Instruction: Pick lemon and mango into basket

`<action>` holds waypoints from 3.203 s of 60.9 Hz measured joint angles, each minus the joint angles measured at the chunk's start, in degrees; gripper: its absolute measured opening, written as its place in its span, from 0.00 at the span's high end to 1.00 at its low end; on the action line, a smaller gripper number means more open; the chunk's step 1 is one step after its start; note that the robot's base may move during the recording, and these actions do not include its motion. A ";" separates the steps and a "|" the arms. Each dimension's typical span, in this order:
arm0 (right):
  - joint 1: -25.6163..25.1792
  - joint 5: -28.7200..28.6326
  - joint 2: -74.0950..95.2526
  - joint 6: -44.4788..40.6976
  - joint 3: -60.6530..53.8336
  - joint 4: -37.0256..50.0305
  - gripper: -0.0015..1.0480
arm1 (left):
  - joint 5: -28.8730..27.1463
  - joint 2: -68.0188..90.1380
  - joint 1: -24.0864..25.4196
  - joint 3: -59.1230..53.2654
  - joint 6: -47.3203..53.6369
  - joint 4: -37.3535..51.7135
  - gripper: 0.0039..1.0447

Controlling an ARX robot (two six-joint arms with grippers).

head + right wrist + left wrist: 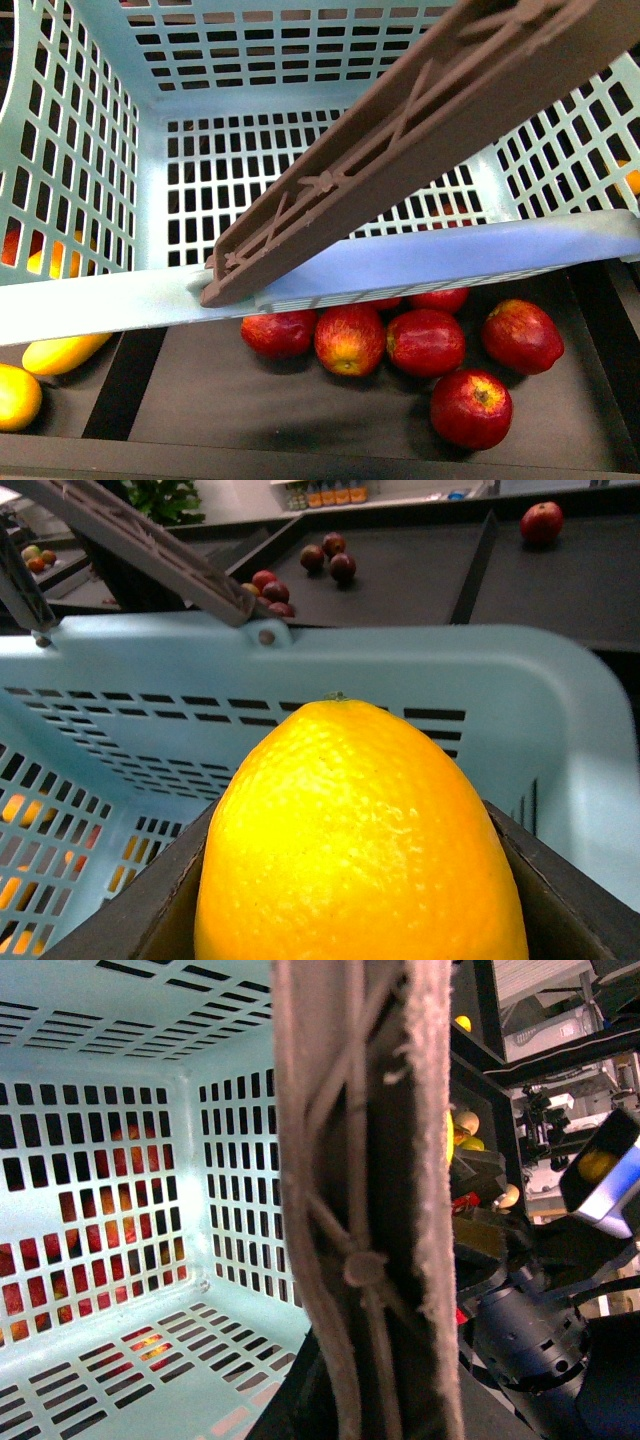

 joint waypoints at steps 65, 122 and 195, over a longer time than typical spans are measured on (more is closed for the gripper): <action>-13.11 18.62 -19.61 -5.99 -24.15 12.13 0.68 | -0.20 -0.02 0.00 -0.44 -0.13 0.00 0.96; -11.17 19.23 -48.39 -7.04 -41.42 1.90 0.81 | -0.09 -0.02 0.02 -0.44 -0.20 0.02 0.96; -11.08 19.26 -48.59 -7.04 -41.42 1.77 0.08 | 0.11 -0.13 0.02 -0.48 0.04 0.17 0.96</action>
